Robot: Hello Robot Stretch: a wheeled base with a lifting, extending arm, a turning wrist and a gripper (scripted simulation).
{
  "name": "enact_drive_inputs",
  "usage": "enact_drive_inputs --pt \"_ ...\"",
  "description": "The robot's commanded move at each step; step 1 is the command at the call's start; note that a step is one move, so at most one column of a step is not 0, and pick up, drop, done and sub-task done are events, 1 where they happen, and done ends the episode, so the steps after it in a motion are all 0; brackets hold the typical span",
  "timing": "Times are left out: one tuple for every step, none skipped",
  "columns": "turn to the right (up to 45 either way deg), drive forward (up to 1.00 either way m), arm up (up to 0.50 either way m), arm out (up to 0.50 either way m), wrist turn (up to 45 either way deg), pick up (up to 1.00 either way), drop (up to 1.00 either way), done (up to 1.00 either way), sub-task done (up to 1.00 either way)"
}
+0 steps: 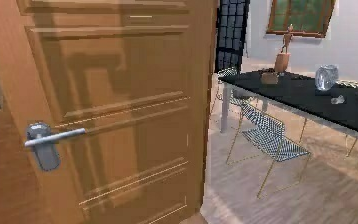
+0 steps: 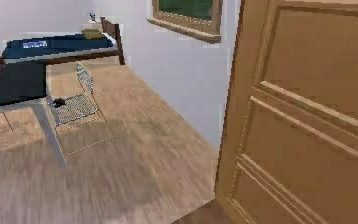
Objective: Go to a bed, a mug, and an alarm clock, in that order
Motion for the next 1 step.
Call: enact_drive_inputs --pt "45.0 0.00 0.00 0.00 0.0 0.00 0.00 0.00 0.00"
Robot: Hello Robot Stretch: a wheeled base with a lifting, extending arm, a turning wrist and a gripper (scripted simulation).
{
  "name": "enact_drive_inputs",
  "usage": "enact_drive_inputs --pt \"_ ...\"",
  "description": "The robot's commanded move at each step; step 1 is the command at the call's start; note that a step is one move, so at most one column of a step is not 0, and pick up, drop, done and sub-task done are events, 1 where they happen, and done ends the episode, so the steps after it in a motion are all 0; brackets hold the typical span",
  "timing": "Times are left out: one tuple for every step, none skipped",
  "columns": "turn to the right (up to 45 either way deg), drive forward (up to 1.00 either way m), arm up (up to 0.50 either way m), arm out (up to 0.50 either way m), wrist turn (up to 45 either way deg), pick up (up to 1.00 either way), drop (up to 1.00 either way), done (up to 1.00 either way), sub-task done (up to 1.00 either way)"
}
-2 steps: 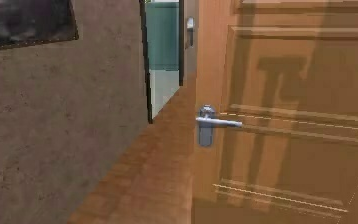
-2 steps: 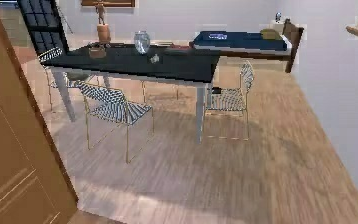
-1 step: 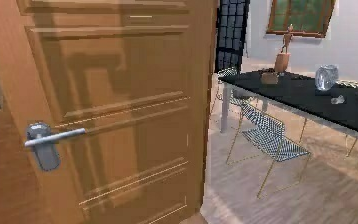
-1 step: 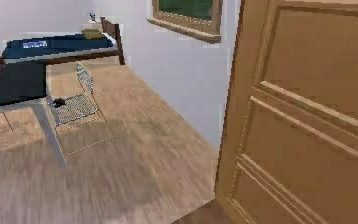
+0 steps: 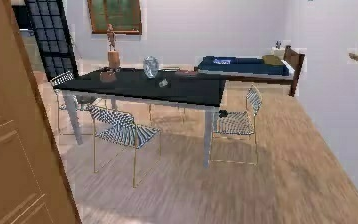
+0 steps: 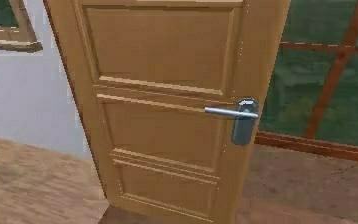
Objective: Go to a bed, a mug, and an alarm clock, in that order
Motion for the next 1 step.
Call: enact_drive_inputs --pt "36.0 0.00 0.00 0.00 0.0 0.00 0.00 0.00 0.00"
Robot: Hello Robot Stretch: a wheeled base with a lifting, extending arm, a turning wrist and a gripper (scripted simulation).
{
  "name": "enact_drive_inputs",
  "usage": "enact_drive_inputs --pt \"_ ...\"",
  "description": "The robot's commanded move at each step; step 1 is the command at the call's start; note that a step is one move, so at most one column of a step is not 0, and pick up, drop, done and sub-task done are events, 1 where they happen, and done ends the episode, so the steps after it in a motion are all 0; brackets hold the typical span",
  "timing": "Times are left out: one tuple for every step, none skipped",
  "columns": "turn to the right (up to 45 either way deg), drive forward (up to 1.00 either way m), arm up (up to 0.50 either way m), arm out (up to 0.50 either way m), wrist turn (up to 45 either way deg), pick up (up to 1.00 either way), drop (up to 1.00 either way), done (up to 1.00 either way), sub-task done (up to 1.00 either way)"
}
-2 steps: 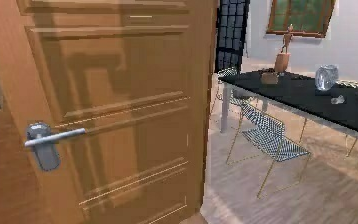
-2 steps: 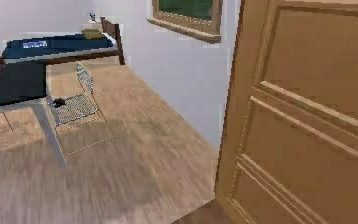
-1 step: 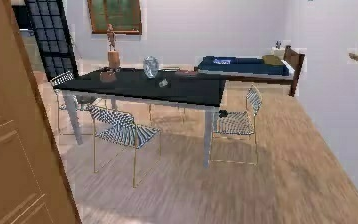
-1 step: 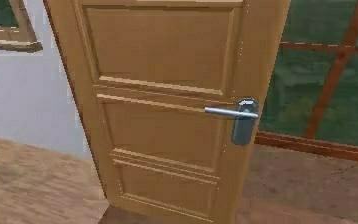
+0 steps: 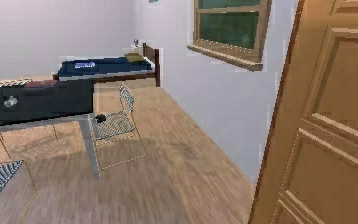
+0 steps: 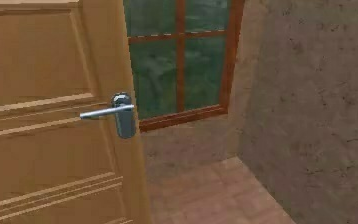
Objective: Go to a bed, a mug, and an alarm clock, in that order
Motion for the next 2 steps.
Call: enact_drive_inputs --pt "0.0 1.00 0.00 0.00 0.0 0.00 0.00 0.00 0.00" --pt "0.0 0.75 0.00 0.00 0.0 0.00 0.00 0.00 0.00"
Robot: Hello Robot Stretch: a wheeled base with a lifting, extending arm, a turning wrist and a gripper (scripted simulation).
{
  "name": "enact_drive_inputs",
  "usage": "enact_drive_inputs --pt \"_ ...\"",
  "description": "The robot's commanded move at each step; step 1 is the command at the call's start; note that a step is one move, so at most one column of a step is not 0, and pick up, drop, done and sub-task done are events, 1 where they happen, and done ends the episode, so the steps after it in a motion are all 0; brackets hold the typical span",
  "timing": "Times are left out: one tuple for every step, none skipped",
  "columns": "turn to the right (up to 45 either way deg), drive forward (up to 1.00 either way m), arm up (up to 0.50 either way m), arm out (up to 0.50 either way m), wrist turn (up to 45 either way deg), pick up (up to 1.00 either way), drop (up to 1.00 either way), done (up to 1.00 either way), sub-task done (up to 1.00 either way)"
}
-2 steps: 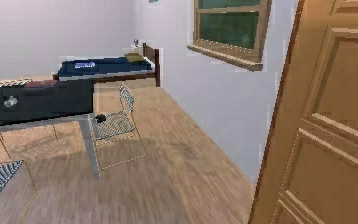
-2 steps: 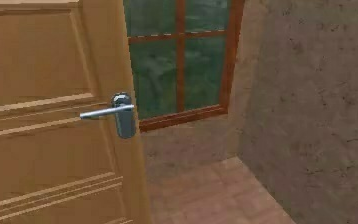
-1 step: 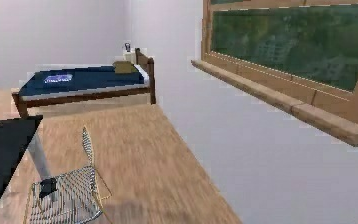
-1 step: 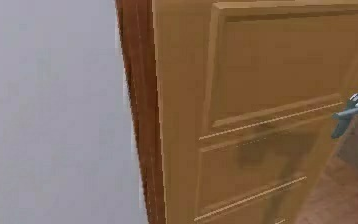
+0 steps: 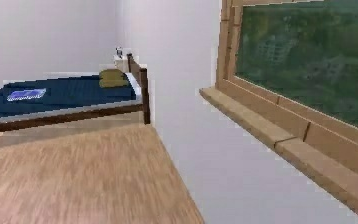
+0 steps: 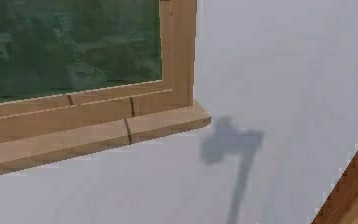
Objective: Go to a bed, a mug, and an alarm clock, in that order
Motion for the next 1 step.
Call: enact_drive_inputs --pt "-15.0 0.00 0.00 0.00 0.0 0.00 0.00 0.00 0.00"
